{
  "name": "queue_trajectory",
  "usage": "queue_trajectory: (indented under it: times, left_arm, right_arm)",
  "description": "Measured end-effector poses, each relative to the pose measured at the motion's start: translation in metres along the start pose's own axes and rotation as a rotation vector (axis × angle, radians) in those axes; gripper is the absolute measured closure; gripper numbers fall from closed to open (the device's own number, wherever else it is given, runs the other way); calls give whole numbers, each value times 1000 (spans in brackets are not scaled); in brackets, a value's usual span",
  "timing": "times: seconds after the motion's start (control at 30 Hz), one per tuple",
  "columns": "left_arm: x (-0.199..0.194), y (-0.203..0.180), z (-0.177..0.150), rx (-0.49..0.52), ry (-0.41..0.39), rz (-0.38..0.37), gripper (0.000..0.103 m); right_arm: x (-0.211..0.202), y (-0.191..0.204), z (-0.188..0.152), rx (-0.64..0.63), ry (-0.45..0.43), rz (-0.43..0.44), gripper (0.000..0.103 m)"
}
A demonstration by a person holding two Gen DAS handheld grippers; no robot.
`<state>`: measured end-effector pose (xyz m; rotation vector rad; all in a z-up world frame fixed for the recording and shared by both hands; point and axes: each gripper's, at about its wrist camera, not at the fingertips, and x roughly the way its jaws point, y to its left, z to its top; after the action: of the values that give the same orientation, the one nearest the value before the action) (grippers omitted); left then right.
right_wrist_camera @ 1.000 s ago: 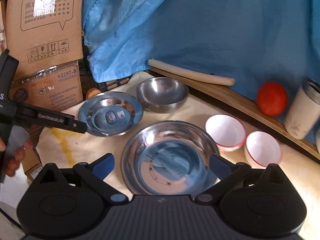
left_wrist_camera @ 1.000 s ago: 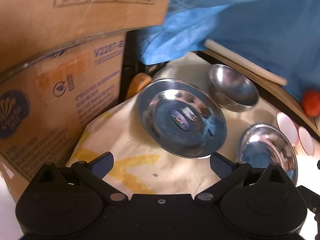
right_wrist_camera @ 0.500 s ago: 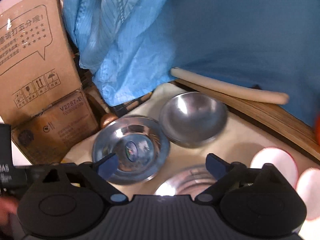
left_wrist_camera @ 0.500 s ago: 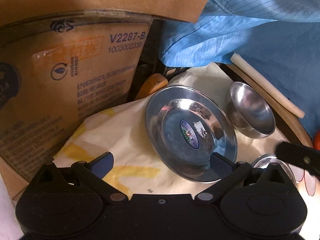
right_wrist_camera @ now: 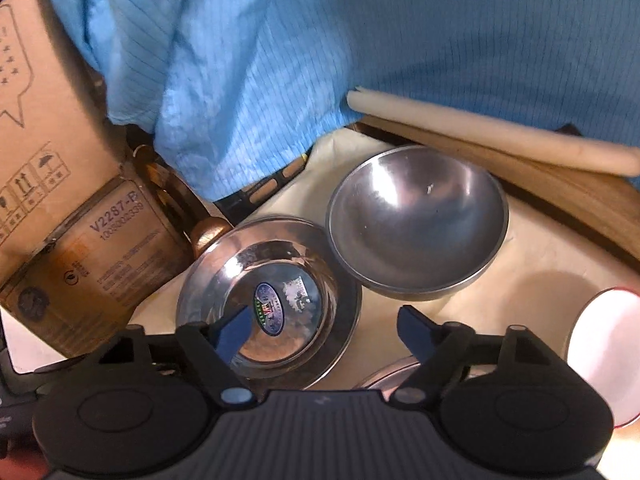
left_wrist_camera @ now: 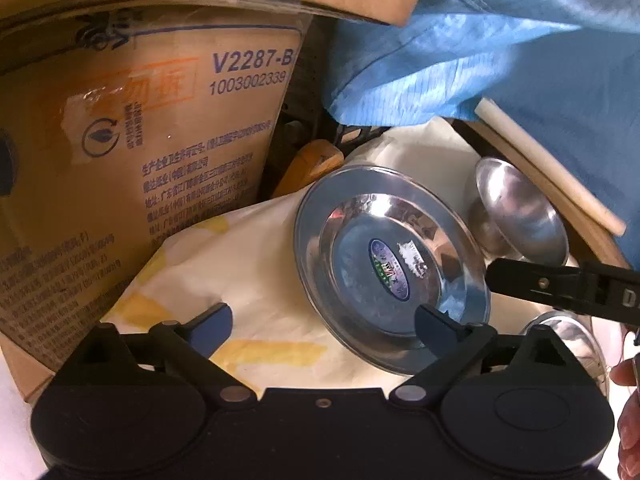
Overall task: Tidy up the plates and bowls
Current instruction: 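Reach both tools to the small blue-labelled plate and grip its rim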
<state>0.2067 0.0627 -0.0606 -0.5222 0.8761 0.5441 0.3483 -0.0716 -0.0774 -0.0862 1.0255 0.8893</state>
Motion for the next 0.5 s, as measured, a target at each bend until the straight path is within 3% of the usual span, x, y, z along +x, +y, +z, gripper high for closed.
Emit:
queue_trajectory:
  times: [0.3, 0.4, 0.5]
  left_arm:
    - [3, 4, 3, -19, -9, -30, 32]
    - [7, 5, 6, -42, 0, -57, 44]
    - [10, 6, 8, -55, 6, -71, 64]
  right_arm:
    - [17, -8, 1, 42, 24, -28, 48]
    - [23, -9, -1, 53, 40, -33, 54]
    - [28, -9, -3, 59, 49, -44, 70]
